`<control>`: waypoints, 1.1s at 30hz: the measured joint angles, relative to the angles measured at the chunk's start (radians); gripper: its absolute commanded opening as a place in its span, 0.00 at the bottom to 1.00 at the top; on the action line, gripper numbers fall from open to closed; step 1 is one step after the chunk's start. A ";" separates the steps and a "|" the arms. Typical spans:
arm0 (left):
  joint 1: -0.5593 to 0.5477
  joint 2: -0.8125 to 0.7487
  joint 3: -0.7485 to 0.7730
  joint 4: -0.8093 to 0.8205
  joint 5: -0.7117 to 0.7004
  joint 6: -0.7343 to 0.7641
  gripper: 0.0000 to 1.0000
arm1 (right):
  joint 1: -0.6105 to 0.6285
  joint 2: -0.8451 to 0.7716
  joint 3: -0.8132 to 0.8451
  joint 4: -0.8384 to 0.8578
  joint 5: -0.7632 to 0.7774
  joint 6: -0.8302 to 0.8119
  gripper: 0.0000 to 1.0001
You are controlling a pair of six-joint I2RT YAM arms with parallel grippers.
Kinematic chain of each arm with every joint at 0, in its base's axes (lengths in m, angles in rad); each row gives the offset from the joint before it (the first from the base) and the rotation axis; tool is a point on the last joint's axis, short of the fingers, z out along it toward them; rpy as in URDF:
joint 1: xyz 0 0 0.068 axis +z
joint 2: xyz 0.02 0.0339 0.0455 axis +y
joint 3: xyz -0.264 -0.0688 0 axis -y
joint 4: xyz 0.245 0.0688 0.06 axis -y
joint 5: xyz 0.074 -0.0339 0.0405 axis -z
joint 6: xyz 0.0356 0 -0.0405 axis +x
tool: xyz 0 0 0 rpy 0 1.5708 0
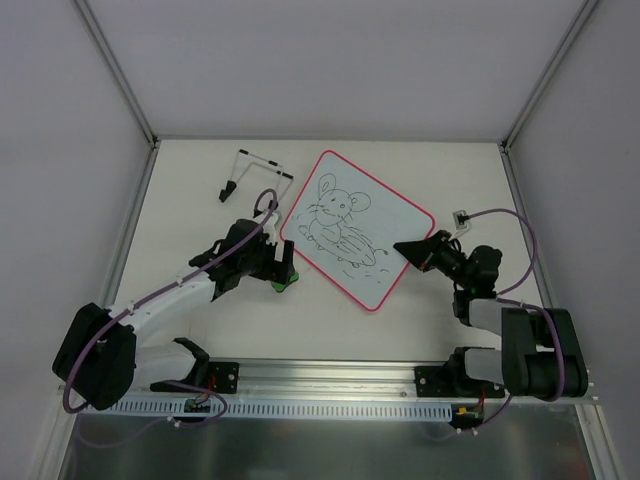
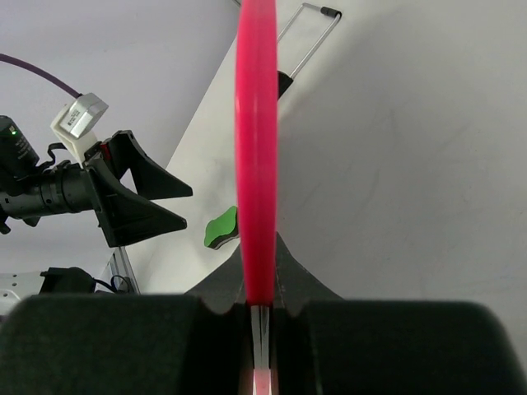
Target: Erase the whiteboard
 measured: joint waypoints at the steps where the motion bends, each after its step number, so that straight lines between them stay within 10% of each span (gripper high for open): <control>1: -0.003 0.010 -0.002 0.005 -0.003 0.003 0.92 | 0.000 0.005 0.000 0.006 0.000 -0.002 0.00; 33: -0.089 0.298 0.106 0.013 0.003 0.131 0.68 | -0.030 0.027 -0.014 0.055 -0.019 -0.012 0.00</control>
